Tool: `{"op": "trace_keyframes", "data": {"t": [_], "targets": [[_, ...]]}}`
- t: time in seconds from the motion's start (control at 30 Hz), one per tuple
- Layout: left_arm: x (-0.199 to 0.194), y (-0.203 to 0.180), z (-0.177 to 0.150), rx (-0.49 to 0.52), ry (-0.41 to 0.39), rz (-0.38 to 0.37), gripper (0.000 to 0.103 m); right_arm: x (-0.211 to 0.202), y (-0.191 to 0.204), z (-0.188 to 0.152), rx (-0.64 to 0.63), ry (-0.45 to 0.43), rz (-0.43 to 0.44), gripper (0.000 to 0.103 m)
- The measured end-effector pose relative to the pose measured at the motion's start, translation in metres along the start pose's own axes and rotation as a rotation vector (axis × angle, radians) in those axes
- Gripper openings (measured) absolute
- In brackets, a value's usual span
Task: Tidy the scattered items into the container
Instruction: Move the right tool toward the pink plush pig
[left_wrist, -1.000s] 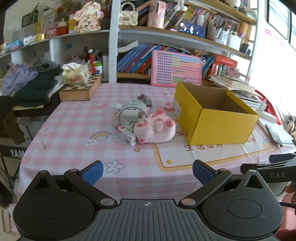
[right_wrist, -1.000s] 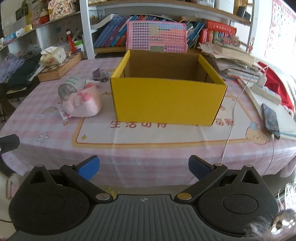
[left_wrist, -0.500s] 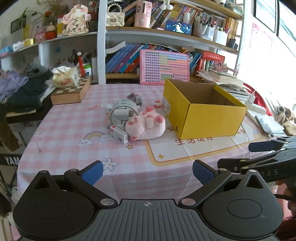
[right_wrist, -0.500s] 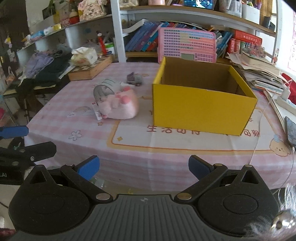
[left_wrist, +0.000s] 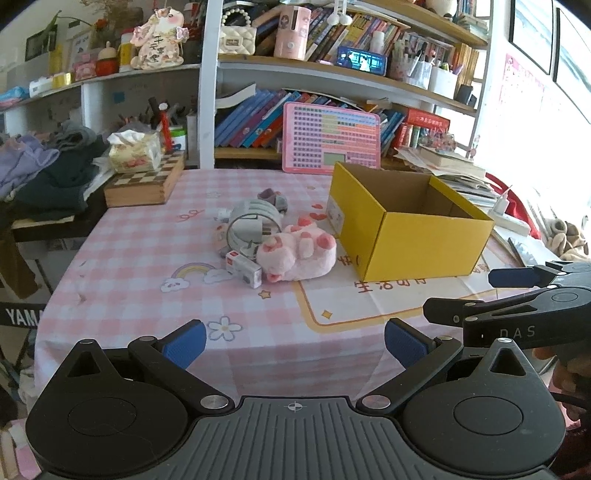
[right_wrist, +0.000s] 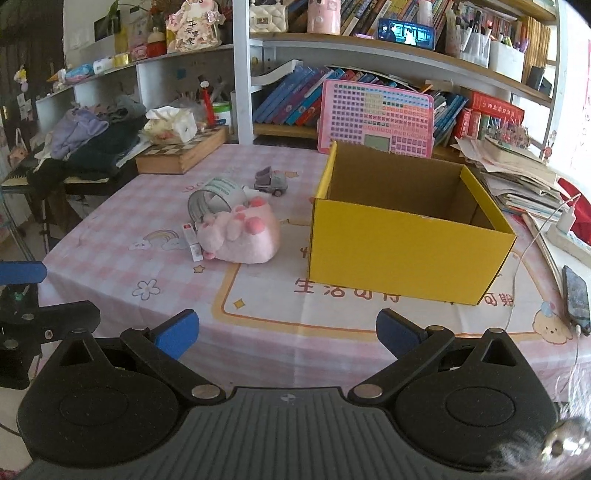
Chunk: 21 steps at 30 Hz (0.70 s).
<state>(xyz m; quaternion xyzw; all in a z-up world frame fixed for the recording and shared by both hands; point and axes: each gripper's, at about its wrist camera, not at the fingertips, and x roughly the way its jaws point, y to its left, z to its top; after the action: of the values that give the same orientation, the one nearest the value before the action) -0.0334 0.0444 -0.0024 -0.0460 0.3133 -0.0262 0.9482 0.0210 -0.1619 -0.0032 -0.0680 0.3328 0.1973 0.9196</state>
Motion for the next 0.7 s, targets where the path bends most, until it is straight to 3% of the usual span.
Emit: {"op": "trace_keyframes", "data": {"t": [0.43,0.6,0.7], "targets": [[0.021,0.017,0.005,-0.049,0.041,0.050,0.103,0.017,0.014,0.016,-0.020,-0.033,0.087,0.099],[0.031,0.026,0.012,-0.055,0.035,0.078,0.103,0.034,0.023,0.030,-0.068,-0.029,0.127,0.083],[0.039,0.031,0.017,-0.046,0.027,0.103,0.103,0.043,0.028,0.040,-0.107,-0.037,0.144,0.081]]}}
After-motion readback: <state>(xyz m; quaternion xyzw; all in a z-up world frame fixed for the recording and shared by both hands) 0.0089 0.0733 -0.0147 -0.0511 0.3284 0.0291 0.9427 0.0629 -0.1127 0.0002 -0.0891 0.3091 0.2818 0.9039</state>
